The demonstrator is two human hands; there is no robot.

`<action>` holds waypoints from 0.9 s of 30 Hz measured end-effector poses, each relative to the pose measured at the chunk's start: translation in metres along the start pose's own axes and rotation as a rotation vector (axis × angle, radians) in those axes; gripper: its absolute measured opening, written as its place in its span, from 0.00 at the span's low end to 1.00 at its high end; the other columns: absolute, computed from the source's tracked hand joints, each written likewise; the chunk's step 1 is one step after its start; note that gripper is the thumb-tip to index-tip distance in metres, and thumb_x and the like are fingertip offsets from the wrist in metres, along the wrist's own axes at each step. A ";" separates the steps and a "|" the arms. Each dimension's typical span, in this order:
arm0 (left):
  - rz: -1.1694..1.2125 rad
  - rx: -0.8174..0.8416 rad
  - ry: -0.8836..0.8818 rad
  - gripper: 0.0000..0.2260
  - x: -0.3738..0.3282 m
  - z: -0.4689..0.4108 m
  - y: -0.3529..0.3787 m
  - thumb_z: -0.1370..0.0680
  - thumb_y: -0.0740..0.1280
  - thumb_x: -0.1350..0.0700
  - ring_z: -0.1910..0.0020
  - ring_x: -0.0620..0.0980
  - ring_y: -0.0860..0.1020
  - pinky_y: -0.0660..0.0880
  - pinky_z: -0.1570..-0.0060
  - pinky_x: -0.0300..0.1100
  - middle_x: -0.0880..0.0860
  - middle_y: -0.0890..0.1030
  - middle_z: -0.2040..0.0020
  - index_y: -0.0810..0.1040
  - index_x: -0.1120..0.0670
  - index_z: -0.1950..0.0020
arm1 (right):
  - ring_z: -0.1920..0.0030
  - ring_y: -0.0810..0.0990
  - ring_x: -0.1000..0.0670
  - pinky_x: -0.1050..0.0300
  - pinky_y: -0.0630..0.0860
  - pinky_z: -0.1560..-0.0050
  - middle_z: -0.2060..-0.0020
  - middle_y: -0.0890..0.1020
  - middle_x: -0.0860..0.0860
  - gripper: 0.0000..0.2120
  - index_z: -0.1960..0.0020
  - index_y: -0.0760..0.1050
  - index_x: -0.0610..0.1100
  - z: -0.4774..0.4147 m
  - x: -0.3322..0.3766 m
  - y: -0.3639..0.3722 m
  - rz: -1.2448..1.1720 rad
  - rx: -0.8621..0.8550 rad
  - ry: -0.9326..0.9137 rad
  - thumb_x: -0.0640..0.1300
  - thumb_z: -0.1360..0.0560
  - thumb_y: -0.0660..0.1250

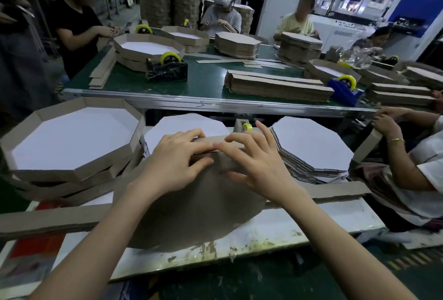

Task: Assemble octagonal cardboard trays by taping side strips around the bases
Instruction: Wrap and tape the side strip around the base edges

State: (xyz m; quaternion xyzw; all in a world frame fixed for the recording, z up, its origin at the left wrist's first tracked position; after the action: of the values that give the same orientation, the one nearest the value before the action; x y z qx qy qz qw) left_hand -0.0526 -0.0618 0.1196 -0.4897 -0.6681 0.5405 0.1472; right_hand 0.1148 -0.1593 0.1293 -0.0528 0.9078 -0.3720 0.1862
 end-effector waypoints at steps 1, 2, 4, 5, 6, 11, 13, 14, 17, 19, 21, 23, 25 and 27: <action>0.002 -0.001 0.000 0.16 -0.001 0.000 0.000 0.21 0.64 0.45 0.46 0.48 0.72 0.65 0.49 0.45 0.43 0.73 0.43 0.73 0.35 0.34 | 0.43 0.71 0.45 0.33 0.68 0.33 0.45 0.81 0.45 0.22 0.38 0.81 0.45 -0.001 0.000 -0.001 -0.033 -0.042 0.015 0.45 0.31 0.78; 0.005 -0.004 -0.002 0.16 -0.001 -0.001 0.000 0.21 0.64 0.45 0.46 0.47 0.72 0.64 0.49 0.44 0.43 0.73 0.43 0.72 0.35 0.33 | 0.44 0.72 0.45 0.33 0.70 0.35 0.48 0.82 0.43 0.15 0.44 0.84 0.43 -0.003 0.000 -0.003 -0.077 -0.093 0.036 0.43 0.29 0.77; 0.009 -0.017 -0.010 0.16 -0.002 0.000 0.000 0.21 0.64 0.44 0.45 0.47 0.72 0.64 0.50 0.44 0.42 0.74 0.42 0.73 0.35 0.33 | 0.46 0.72 0.45 0.34 0.72 0.38 0.52 0.83 0.41 0.04 0.54 0.86 0.42 -0.005 -0.001 -0.006 -0.157 -0.184 0.074 0.40 0.28 0.76; 0.009 -0.022 -0.013 0.16 -0.002 0.000 0.000 0.21 0.64 0.44 0.45 0.47 0.72 0.63 0.50 0.43 0.42 0.74 0.41 0.73 0.35 0.33 | 0.46 0.73 0.44 0.34 0.73 0.39 0.52 0.82 0.41 0.01 0.57 0.86 0.42 -0.006 0.000 -0.007 -0.183 -0.207 0.082 0.40 0.28 0.76; 0.008 -0.025 -0.016 0.16 -0.001 0.000 0.000 0.21 0.64 0.44 0.45 0.47 0.72 0.63 0.50 0.43 0.42 0.74 0.41 0.73 0.35 0.33 | 0.47 0.73 0.44 0.35 0.72 0.38 0.52 0.81 0.42 0.01 0.58 0.86 0.43 -0.006 -0.001 -0.007 -0.202 -0.218 0.081 0.40 0.28 0.76; 0.030 -0.007 -0.018 0.16 -0.001 -0.002 0.000 0.21 0.63 0.44 0.45 0.46 0.72 0.64 0.51 0.43 0.41 0.74 0.41 0.73 0.35 0.32 | 0.46 0.72 0.44 0.38 0.69 0.33 0.46 0.73 0.49 0.07 0.61 0.86 0.44 -0.001 0.001 -0.002 -0.276 -0.225 0.081 0.43 0.26 0.73; 0.043 0.011 -0.013 0.16 -0.001 -0.002 0.002 0.20 0.63 0.44 0.44 0.46 0.72 0.64 0.49 0.44 0.41 0.73 0.41 0.72 0.35 0.32 | 0.44 0.71 0.43 0.38 0.69 0.34 0.46 0.72 0.50 0.09 0.64 0.85 0.44 0.003 0.003 0.002 -0.294 -0.216 0.108 0.44 0.26 0.72; 0.049 0.015 -0.013 0.16 -0.001 -0.001 0.002 0.20 0.62 0.44 0.44 0.46 0.72 0.65 0.48 0.44 0.41 0.73 0.40 0.72 0.35 0.32 | 0.44 0.70 0.43 0.37 0.69 0.34 0.45 0.72 0.50 0.11 0.65 0.85 0.43 0.005 0.004 0.004 -0.297 -0.206 0.116 0.45 0.25 0.71; 0.056 -0.006 -0.033 0.17 -0.006 0.000 0.002 0.23 0.61 0.42 0.42 0.47 0.73 0.66 0.44 0.46 0.42 0.76 0.39 0.74 0.34 0.34 | 0.43 0.70 0.43 0.36 0.70 0.36 0.45 0.72 0.50 0.12 0.66 0.84 0.43 0.007 0.003 0.011 -0.294 -0.177 0.118 0.45 0.25 0.71; 0.111 -0.066 -0.094 0.18 -0.011 0.000 -0.001 0.27 0.59 0.41 0.42 0.48 0.75 0.67 0.44 0.45 0.42 0.79 0.40 0.77 0.33 0.39 | 0.43 0.70 0.43 0.36 0.70 0.37 0.45 0.72 0.50 0.13 0.66 0.83 0.43 0.006 0.002 0.014 -0.294 -0.176 0.108 0.45 0.25 0.71; 0.166 -0.127 -0.159 0.15 -0.015 -0.002 -0.002 0.28 0.59 0.38 0.43 0.47 0.76 0.69 0.47 0.44 0.41 0.81 0.43 0.80 0.31 0.45 | 0.43 0.69 0.43 0.38 0.69 0.35 0.45 0.72 0.50 0.12 0.66 0.83 0.43 0.007 0.002 0.016 -0.295 -0.186 0.087 0.44 0.25 0.71; 0.160 -0.164 -0.184 0.13 -0.018 -0.002 -0.002 0.28 0.59 0.31 0.46 0.47 0.77 0.72 0.50 0.44 0.40 0.82 0.46 0.79 0.28 0.48 | 0.42 0.69 0.44 0.41 0.67 0.32 0.44 0.72 0.50 0.11 0.66 0.82 0.44 0.009 0.002 0.017 -0.295 -0.193 0.064 0.43 0.26 0.72; 0.148 -0.179 -0.197 0.12 -0.019 -0.002 -0.001 0.28 0.62 0.29 0.47 0.47 0.78 0.73 0.50 0.45 0.40 0.82 0.48 0.79 0.28 0.48 | 0.41 0.69 0.44 0.44 0.65 0.30 0.44 0.72 0.49 0.10 0.66 0.82 0.44 0.010 0.002 0.017 -0.290 -0.192 0.053 0.42 0.26 0.72; 0.110 -0.192 -0.182 0.13 -0.021 -0.003 0.000 0.27 0.63 0.31 0.50 0.49 0.78 0.72 0.51 0.45 0.41 0.83 0.51 0.81 0.31 0.48 | 0.42 0.69 0.44 0.46 0.63 0.28 0.44 0.72 0.49 0.11 0.66 0.82 0.44 0.010 0.003 0.017 -0.287 -0.193 0.034 0.42 0.25 0.71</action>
State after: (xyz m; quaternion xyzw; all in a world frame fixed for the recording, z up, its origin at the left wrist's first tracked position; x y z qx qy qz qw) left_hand -0.0406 -0.0775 0.1278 -0.4864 -0.6994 0.5236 0.0085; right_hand 0.1167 -0.1542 0.1103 -0.1933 0.9255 -0.3067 0.1099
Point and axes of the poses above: each hand's wrist, its own z-axis away from the middle knuckle, its own y-axis out of the palm, x = y × z, the point moved 3 cm from there along -z, towards the middle knuckle
